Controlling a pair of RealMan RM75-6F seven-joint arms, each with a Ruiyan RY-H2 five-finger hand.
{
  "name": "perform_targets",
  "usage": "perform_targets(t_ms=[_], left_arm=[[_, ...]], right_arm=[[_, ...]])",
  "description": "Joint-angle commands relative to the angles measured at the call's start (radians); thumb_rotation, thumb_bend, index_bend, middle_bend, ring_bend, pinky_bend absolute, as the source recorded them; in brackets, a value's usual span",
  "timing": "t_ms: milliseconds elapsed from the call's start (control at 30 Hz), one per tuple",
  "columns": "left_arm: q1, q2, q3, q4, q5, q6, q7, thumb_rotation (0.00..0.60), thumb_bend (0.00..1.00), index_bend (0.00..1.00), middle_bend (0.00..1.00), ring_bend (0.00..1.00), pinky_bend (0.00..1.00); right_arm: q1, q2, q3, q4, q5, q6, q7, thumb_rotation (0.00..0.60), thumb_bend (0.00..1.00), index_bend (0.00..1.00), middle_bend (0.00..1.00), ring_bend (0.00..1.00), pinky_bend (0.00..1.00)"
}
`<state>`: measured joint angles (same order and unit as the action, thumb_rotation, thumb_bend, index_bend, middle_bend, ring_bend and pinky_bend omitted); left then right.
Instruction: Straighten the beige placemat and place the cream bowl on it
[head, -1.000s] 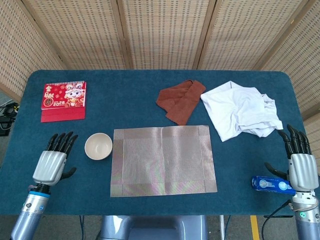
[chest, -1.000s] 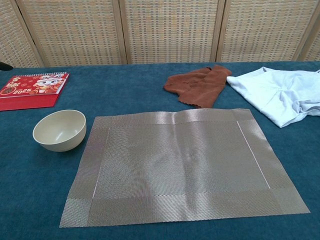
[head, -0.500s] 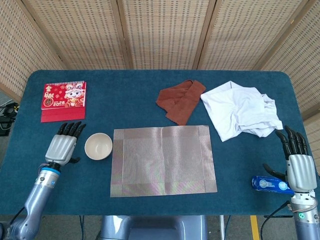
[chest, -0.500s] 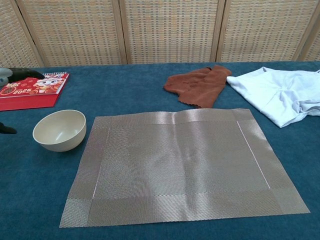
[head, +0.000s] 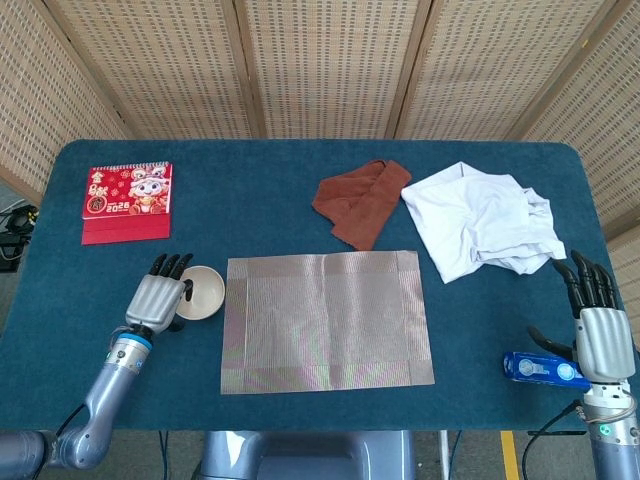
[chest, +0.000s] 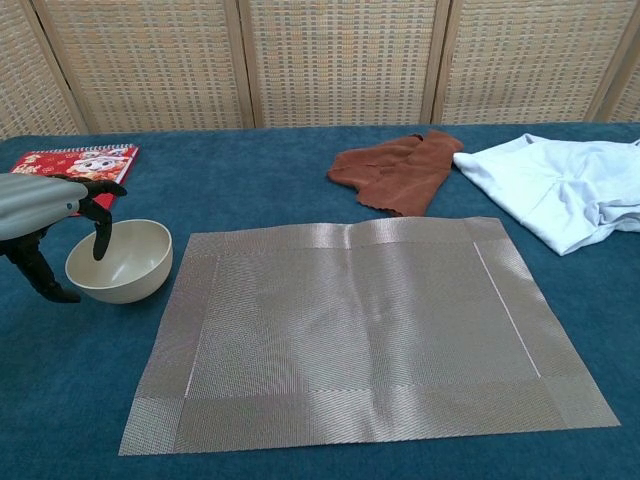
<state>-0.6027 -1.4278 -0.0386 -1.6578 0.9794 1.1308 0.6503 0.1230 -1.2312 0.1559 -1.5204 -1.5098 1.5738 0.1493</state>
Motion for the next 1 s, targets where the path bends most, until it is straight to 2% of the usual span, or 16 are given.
perform_targets(t_ms=[33, 167, 267, 367, 500, 567, 667, 867, 1000], left_arm=[[0.002, -0.012, 0.005, 0.012, 0.007, 0.004, 0.007, 0.6, 0.07, 0.5, 0.0, 0.0, 0.0], [-0.003, -0.051, 0.008, 0.057, 0.004, -0.004, 0.023, 0.6, 0.11, 0.52, 0.0, 0.0, 0.0], [-0.008, -0.085, 0.006, 0.096, -0.003, -0.016, 0.03, 0.6, 0.17, 0.52, 0.0, 0.0, 0.0], [-0.012, -0.106, 0.002, 0.116, -0.008, -0.028, 0.029, 0.6, 0.28, 0.53, 0.0, 0.0, 0.0], [-0.012, -0.118, 0.001, 0.125, 0.002, -0.027, 0.022, 0.6, 0.53, 0.59, 0.0, 0.0, 0.0], [-0.009, -0.123, 0.001, 0.126, 0.011, -0.022, 0.019, 0.6, 0.6, 0.63, 0.0, 0.0, 0.0], [-0.003, -0.127, -0.003, 0.122, 0.042, 0.003, 0.006, 0.6, 0.63, 0.67, 0.0, 0.0, 0.0], [0.009, -0.115, -0.001, 0.088, 0.145, 0.068, -0.008, 0.6, 0.63, 0.67, 0.0, 0.0, 0.0], [0.004, -0.121, -0.019, 0.067, 0.195, 0.088, -0.027, 0.6, 0.63, 0.67, 0.0, 0.0, 0.0]], right_arm=[[0.0, 0.0, -0.001, -0.001, -0.002, 0.0, 0.001, 0.6, 0.29, 0.15, 0.0, 0.0, 0.0], [-0.001, 0.0, -0.005, -0.006, -0.009, 0.004, 0.001, 0.6, 0.29, 0.15, 0.0, 0.0, 0.0], [-0.002, 0.0, -0.006, -0.008, -0.01, 0.005, 0.001, 0.6, 0.29, 0.15, 0.0, 0.0, 0.0], [-0.002, 0.001, -0.006, -0.008, -0.01, 0.004, 0.002, 0.6, 0.29, 0.15, 0.0, 0.0, 0.0], [-0.002, 0.002, -0.004, -0.008, -0.01, 0.007, 0.007, 0.6, 0.29, 0.15, 0.0, 0.0, 0.0], [-0.002, 0.001, -0.003, -0.007, -0.011, 0.011, 0.011, 0.6, 0.29, 0.15, 0.0, 0.0, 0.0], [-0.003, 0.001, -0.002, -0.005, -0.011, 0.013, 0.017, 0.6, 0.29, 0.15, 0.0, 0.0, 0.0], [-0.003, 0.002, -0.002, -0.007, -0.016, 0.017, 0.021, 0.6, 0.29, 0.15, 0.0, 0.0, 0.0], [-0.004, 0.003, -0.002, -0.009, -0.017, 0.019, 0.022, 0.6, 0.29, 0.15, 0.0, 0.0, 0.0]])
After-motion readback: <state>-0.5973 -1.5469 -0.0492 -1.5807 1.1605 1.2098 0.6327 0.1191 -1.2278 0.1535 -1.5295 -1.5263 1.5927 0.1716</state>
